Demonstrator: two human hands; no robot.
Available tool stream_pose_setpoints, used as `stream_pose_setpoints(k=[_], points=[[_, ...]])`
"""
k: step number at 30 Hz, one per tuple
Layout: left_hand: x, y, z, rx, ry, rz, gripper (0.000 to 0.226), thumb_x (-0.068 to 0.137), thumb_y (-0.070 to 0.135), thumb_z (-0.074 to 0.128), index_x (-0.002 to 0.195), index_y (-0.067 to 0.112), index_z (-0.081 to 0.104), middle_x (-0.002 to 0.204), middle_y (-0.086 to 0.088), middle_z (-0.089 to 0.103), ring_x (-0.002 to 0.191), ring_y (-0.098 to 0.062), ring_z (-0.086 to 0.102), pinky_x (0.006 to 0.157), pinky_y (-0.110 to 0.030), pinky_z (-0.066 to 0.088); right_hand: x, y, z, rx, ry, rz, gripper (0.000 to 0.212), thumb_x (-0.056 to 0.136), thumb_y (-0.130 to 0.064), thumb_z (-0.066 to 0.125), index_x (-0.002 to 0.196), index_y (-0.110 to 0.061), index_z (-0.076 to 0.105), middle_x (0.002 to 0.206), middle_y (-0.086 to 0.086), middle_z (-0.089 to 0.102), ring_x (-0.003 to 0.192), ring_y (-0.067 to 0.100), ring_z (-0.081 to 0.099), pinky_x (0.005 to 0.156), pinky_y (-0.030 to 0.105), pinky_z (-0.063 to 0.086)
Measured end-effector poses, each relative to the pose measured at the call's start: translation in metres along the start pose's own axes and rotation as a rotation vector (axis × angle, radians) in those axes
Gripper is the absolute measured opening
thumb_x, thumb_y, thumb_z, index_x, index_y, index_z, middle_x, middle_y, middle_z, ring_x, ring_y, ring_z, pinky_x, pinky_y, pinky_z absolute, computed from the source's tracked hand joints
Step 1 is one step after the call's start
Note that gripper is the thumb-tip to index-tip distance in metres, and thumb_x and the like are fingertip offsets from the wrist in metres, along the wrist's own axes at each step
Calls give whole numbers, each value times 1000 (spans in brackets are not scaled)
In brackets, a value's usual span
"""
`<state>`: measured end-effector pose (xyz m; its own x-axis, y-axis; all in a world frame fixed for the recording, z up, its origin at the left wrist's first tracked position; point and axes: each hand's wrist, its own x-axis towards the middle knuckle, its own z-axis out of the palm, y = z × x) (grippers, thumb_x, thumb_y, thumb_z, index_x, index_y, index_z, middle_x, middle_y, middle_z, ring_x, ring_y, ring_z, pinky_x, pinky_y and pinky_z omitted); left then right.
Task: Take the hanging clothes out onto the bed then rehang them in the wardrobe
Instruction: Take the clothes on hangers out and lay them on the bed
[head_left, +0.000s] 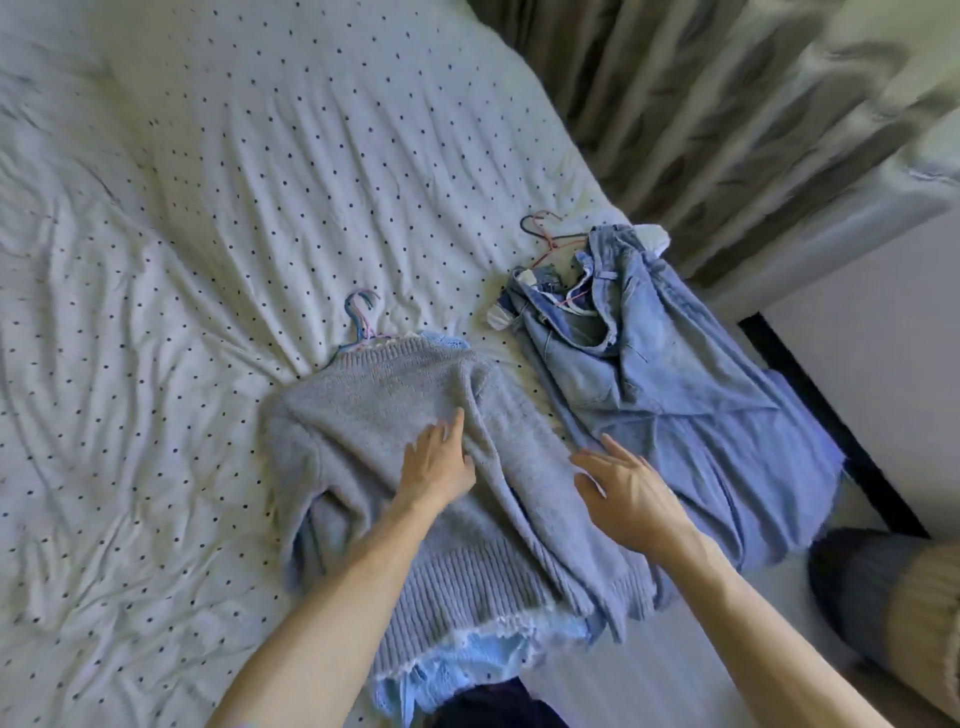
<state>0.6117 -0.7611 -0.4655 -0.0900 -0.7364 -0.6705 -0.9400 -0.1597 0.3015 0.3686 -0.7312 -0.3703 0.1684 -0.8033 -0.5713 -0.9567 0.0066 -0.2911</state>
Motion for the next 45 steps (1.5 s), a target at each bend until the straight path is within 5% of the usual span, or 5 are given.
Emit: stream_pose_setpoints(k=[12,26,34,40,45], points=[[-148,302,27,480,119,751,51,99,36,43,149,25,40,152,3,43,142,-19,36,117,-41,26,-325,153,-18,148,850,436,37,95,-33,59,133,-29,61,143,-8,54,145,13,32,116,41,35],[-487,582,253,617,-38,1716,46,99,31,48,145,29,47,148,7,49,134,-18,47,109,-31,38,-729,226,154,317,1309,1289,48,95,-44,36,134,-29,61,143,-8,55,141,9,38,117,32,32],[-647,637,364,689,-221,2028,46,102,34,43,147,34,41,152,12,42,136,-16,44,107,-34,41,-870,200,211,268,1425,1670,40,102,-35,47,141,-32,53,152,-15,41,146,2,24,118,19,16],[-720,678,452,693,-405,2086,48,101,33,45,148,30,42,156,9,34,137,-15,44,105,-34,44,-955,204,213,-185,1523,1923,42,98,-38,49,138,-26,57,155,-1,41,148,16,27,119,41,28],[-764,719,519,662,-610,2005,53,101,32,50,151,22,38,162,1,21,140,-19,42,112,-28,35,-1032,238,211,-513,1226,2242,54,99,-42,41,150,-27,40,160,9,29,150,28,20,119,57,13]])
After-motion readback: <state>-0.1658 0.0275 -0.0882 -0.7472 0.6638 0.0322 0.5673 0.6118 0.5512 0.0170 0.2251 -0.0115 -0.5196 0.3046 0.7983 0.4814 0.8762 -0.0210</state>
